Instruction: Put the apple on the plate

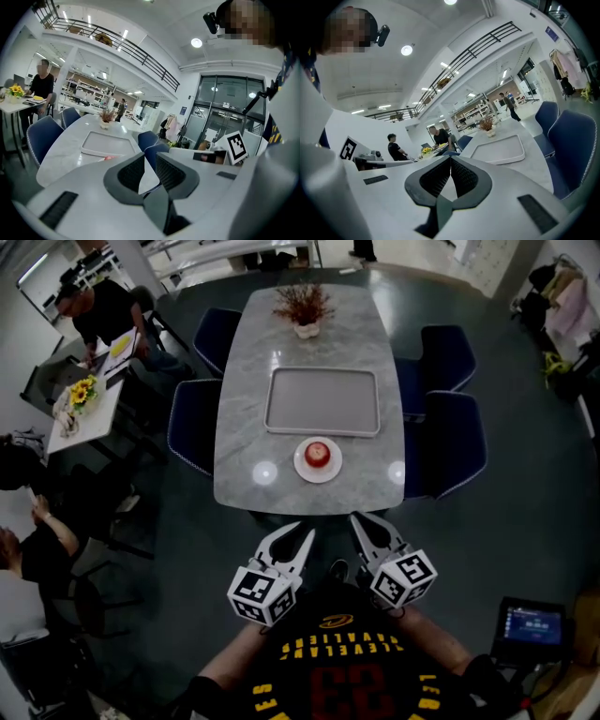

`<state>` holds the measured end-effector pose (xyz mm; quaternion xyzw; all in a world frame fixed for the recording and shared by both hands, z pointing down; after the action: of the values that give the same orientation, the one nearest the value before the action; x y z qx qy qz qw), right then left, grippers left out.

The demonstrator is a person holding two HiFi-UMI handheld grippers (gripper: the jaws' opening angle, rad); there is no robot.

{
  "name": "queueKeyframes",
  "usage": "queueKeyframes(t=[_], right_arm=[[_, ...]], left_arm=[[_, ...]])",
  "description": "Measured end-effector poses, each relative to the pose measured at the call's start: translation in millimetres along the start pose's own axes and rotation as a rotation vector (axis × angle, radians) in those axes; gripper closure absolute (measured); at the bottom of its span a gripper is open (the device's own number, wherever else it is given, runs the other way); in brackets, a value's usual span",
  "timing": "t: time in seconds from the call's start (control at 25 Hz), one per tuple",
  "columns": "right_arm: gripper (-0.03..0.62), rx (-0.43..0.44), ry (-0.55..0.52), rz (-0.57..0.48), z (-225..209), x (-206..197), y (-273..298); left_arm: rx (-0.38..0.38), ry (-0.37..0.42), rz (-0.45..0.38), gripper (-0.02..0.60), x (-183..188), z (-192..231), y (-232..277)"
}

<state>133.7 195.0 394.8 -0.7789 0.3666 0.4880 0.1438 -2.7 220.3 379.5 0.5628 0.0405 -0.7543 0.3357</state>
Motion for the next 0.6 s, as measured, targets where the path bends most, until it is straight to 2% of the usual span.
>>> queueKeyframes(t=[0.32, 0.6], right_arm=[[0.588, 0.017, 0.070, 0.016, -37.1, 6.1, 4.9], [0.588, -0.012, 0.111, 0.036, -57.0, -1.3, 23.4]], left_arm=[[0.050, -0.028, 0.012, 0.508, 2.0, -0.9, 24.8], [0.058, -0.052, 0.027, 0.508, 5.7, 25.4, 43.4]])
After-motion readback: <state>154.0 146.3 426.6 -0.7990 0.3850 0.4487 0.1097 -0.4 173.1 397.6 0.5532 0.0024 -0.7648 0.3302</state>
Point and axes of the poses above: the fingertips, and each gripper's own axes: y forward along the fingers, z to its left, x out of its top, the point moved 4 cm from there along -y, backward along the fingers, and after that the axes turned 4 degrees about x, right-handed, at the moved point
